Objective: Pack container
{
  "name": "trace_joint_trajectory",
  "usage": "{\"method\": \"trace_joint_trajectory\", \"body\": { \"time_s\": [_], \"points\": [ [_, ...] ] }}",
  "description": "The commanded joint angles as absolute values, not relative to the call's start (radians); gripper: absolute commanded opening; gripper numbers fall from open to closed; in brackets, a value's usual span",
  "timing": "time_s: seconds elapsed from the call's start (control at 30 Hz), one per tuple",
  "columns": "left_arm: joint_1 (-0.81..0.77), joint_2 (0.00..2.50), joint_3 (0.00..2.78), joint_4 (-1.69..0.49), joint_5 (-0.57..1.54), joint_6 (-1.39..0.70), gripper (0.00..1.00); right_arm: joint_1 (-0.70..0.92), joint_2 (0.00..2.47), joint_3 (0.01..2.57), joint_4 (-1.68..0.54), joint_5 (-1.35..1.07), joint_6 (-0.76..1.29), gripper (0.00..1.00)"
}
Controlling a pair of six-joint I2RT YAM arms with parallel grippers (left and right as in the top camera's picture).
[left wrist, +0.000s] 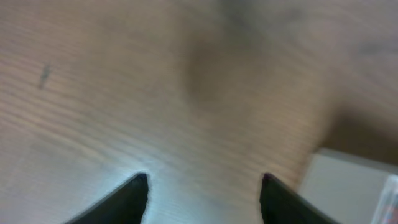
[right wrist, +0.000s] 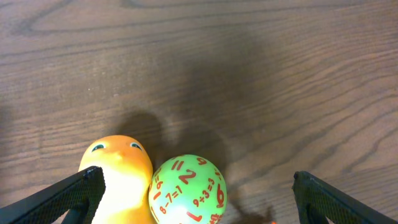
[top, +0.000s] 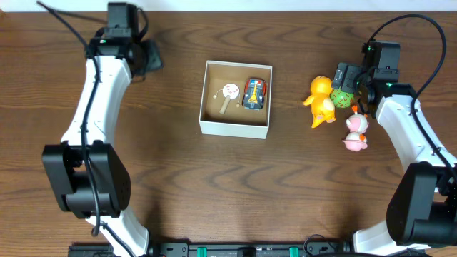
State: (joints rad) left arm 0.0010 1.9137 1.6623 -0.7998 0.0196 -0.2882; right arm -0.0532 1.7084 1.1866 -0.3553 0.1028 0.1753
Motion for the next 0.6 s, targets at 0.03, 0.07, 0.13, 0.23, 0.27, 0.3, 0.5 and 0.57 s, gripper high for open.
{"method": "trace_joint_trajectory", "body": {
  "time_s": [0.03, 0.07, 0.13, 0.23, 0.27, 0.3, 0.5, 0.57],
  "points": [
    [-0.032, 1.97, 1.651, -0.91, 0.057, -0.263, 0.28, -0.059, 1.71, 1.206, -0.356, 0.108, 0.167, 0.99],
    [-0.039, 1.973, 1.646, -0.913, 0.079, -0.263, 0.19, -0.059, 1.71, 1.206, -0.356, 0.108, 0.167, 0.99],
    [-0.062, 1.98, 1.637, -0.92, 0.098, -0.263, 0.06, -0.059, 1.71, 1.206, -0.356, 0.108, 0.167, 0.99],
    [-0.104, 1.997, 1.637, -0.958, 0.097, -0.263, 0.06, -0.059, 1.71, 1.206, -0.356, 0.108, 0.167, 0.99],
    [-0.121, 2.006, 1.637, -0.971, 0.097, -0.263, 0.06, -0.059, 1.71, 1.206, -0.357, 0.108, 0.167, 0.99],
    [-0.136, 2.014, 1.637, -0.98, 0.097, -0.263, 0.06, -0.059, 1.71, 1.206, -0.356, 0.108, 0.167, 0.99],
    [-0.237, 2.048, 1.636, -0.999, 0.099, -0.263, 0.06, -0.059, 1.71, 1.206, -0.356, 0.108, 0.167, 0.99],
    [-0.266, 2.048, 1.636, -1.005, 0.097, -0.263, 0.06, -0.059, 1.71, 1.206, -0.356, 0.108, 0.167, 0.99]
  ]
}}
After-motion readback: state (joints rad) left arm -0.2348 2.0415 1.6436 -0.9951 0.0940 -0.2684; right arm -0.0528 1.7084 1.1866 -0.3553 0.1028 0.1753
